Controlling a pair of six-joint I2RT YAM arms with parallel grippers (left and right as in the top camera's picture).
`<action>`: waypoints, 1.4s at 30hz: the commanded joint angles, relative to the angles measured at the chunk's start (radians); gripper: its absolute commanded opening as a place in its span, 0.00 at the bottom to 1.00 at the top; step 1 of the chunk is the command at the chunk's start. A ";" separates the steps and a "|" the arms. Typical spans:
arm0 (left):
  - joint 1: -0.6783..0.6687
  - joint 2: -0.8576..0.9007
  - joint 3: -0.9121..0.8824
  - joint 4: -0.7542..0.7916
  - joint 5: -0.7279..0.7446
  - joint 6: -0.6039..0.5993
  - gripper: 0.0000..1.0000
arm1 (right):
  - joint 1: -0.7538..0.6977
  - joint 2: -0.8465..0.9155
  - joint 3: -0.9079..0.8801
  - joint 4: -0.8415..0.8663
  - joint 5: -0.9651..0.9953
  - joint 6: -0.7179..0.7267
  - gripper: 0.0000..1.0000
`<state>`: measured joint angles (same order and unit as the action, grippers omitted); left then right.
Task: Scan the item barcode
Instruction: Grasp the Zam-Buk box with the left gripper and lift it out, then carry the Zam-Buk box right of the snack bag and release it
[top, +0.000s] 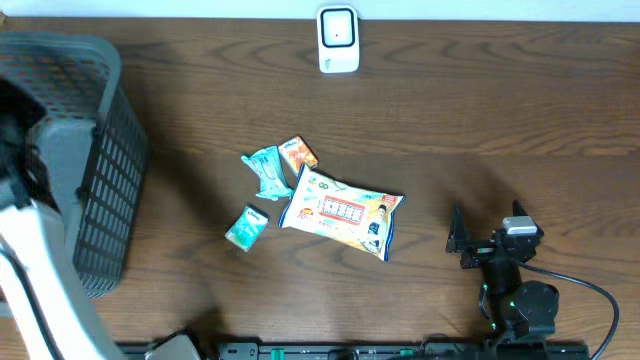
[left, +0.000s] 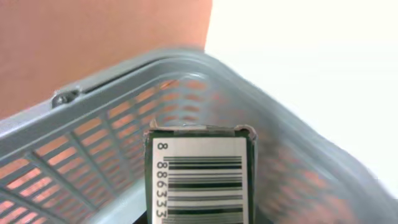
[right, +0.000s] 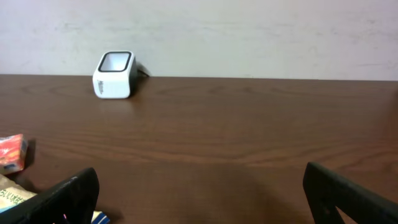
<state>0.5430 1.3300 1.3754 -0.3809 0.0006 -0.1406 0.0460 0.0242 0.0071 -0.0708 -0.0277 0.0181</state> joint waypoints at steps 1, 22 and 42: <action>-0.122 -0.181 0.003 -0.094 0.019 -0.104 0.08 | -0.006 -0.003 -0.001 -0.004 0.002 0.011 0.99; -1.046 0.230 0.003 -0.314 0.124 -0.364 0.08 | -0.006 -0.003 -0.001 -0.004 0.002 0.011 0.99; -1.306 0.612 0.003 0.195 0.201 -0.512 0.09 | -0.006 -0.003 -0.001 -0.004 0.002 0.011 0.99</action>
<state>-0.7555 1.9373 1.3731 -0.2047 0.1982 -0.6369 0.0460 0.0242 0.0071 -0.0704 -0.0269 0.0177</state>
